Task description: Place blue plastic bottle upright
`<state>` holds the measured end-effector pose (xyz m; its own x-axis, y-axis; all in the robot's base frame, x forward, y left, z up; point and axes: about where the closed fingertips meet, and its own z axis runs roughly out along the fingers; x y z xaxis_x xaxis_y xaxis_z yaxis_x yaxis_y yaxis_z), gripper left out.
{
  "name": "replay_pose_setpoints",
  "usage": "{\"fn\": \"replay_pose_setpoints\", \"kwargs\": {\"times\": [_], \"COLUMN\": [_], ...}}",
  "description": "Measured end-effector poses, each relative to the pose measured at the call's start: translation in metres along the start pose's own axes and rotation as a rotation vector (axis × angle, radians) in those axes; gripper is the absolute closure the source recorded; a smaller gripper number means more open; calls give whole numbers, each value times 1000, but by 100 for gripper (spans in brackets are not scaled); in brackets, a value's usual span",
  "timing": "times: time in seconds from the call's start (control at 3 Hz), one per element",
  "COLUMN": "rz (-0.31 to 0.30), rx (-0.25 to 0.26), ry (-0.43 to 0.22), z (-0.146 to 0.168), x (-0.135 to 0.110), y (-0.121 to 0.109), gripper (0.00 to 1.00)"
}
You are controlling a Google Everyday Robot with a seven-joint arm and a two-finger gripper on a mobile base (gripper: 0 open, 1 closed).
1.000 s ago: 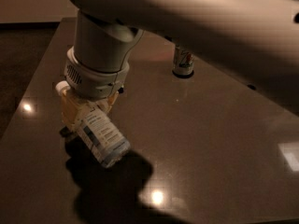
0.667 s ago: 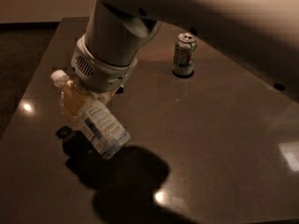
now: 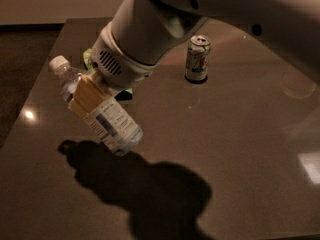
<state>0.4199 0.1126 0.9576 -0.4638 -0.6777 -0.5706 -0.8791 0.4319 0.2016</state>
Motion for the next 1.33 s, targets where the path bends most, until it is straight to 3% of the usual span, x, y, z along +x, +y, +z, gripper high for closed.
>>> {"fn": "replay_pose_setpoints", "kwargs": {"times": [0.67,1.33], "rz": [-116,-187], "rx": [-16,-68], "ry": [-144,-294], "z": [-22,-28], "x": [-1,16], "y": [-6,-11], "gripper": [100,100]}}
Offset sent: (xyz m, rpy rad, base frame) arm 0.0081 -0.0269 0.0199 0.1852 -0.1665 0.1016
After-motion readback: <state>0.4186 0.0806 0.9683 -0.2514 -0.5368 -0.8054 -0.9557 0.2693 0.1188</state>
